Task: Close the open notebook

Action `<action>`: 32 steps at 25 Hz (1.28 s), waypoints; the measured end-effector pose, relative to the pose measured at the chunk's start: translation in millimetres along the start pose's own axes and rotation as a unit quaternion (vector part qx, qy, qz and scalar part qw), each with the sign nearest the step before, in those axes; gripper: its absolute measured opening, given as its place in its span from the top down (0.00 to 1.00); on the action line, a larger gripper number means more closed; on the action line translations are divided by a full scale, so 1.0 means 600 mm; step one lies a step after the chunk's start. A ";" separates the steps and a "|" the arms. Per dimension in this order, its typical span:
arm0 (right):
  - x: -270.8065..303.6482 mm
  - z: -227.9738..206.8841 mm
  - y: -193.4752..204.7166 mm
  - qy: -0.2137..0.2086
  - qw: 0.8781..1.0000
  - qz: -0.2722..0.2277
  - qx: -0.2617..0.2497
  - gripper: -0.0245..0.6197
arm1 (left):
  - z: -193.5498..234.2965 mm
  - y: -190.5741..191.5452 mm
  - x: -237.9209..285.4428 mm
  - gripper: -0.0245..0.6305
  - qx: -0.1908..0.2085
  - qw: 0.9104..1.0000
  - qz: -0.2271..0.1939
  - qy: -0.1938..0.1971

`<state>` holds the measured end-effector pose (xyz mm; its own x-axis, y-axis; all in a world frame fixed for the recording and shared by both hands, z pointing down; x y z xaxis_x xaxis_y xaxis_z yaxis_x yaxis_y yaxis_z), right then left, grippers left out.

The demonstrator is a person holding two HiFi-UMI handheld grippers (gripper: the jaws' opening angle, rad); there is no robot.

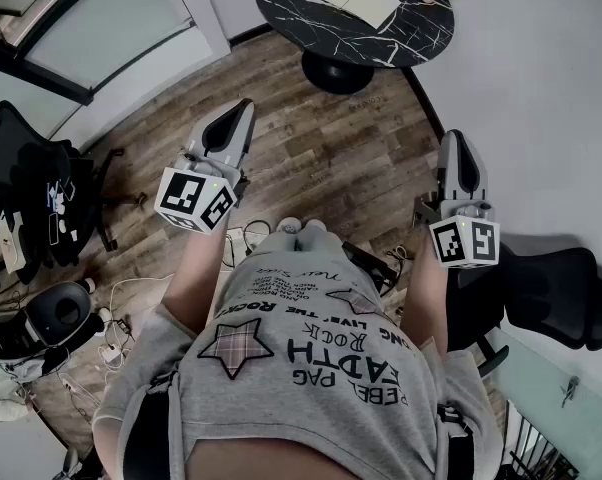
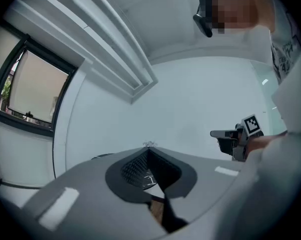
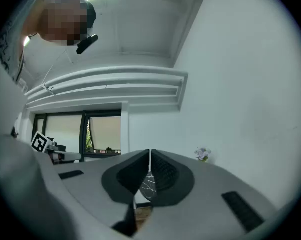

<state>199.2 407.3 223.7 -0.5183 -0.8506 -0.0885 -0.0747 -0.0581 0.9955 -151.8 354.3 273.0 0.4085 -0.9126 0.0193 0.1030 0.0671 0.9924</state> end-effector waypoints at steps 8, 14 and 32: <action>0.016 0.006 0.008 -0.003 1.000 -0.002 0.010 0.93 | 0.007 -0.007 0.016 0.95 0.021 1.000 -0.001 -0.001; 0.024 0.013 0.004 -0.005 1.000 -0.002 0.009 0.93 | 0.008 -0.014 0.022 0.95 0.021 1.000 -0.002 0.002; 0.007 0.008 -0.014 -0.014 0.999 -0.004 0.052 0.93 | 0.000 -0.021 -0.001 0.95 0.006 1.000 0.003 -0.013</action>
<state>193.8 406.8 214.9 -0.5405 -0.8355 -0.0993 -0.1660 -0.0098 0.9861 -153.3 353.7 260.2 0.3854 -0.9223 0.0289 0.0893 0.0685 0.9936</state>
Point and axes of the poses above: the fingertips, and each gripper's own axes: x forward along the fingers, z to its left, y out of its underside, the point moved 6 cm from there along -x, backward along the fingers, and after that the axes turned 14 degrees about -y, right-handed, at the moved point
